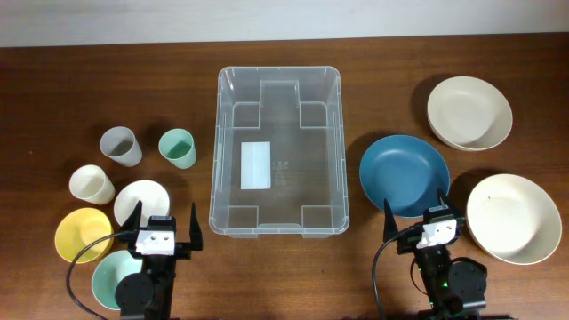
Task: Pack container
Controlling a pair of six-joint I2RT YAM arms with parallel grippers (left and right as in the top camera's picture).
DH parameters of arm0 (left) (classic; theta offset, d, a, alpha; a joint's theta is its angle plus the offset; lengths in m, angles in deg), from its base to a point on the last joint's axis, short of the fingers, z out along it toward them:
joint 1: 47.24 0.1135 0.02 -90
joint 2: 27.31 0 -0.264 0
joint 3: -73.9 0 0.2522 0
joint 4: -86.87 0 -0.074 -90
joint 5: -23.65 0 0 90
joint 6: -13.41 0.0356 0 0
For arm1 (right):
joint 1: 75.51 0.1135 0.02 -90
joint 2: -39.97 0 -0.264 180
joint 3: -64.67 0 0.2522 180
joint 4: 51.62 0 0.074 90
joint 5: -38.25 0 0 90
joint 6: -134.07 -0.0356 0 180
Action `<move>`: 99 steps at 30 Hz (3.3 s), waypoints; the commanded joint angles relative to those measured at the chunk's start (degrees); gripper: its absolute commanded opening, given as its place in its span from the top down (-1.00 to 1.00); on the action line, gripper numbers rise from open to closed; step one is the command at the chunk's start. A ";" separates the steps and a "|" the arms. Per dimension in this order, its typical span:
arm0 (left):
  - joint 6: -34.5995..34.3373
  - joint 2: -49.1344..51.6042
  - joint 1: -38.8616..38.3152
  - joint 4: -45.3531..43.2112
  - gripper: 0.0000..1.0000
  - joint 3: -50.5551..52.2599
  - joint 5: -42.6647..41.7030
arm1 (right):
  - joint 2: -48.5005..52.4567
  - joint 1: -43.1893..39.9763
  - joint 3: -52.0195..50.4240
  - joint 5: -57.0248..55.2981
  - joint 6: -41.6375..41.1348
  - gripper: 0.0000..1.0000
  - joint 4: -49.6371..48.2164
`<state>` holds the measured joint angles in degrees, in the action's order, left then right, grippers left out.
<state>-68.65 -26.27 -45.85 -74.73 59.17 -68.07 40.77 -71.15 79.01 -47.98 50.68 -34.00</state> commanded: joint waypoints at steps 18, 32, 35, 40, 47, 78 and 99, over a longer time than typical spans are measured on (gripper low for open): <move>0.94 -0.63 0.28 -0.13 -0.99 0.48 -0.04 | -0.44 -0.35 -0.26 0.55 0.02 -0.98 0.28; 0.94 -0.63 0.28 -0.15 -0.99 0.48 -0.02 | -0.44 -0.31 -0.26 0.09 0.04 -0.98 0.24; 0.94 -0.63 0.28 -0.15 -0.99 0.48 -0.02 | -0.44 -0.31 -0.26 0.59 -0.02 -0.98 0.28; 0.92 -0.63 0.28 -0.13 -0.99 0.48 -0.07 | -0.44 -0.31 -0.26 0.46 -4.48 -0.99 0.26; -11.52 -0.61 0.28 -0.09 -0.99 -1.14 -0.02 | 0.98 -0.33 4.98 -8.04 -9.25 -0.98 5.14; -11.58 66.31 0.28 38.91 -0.99 -62.77 2.78 | 79.71 -16.94 82.14 2.95 -20.59 -0.98 59.82; -11.61 66.47 0.26 37.29 -0.99 -62.77 2.75 | 114.79 -26.38 82.09 15.98 -1.81 -0.95 53.18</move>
<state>-79.51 40.09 -45.85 -37.13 -2.56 -65.66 153.96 -98.23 160.58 -34.05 46.26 19.74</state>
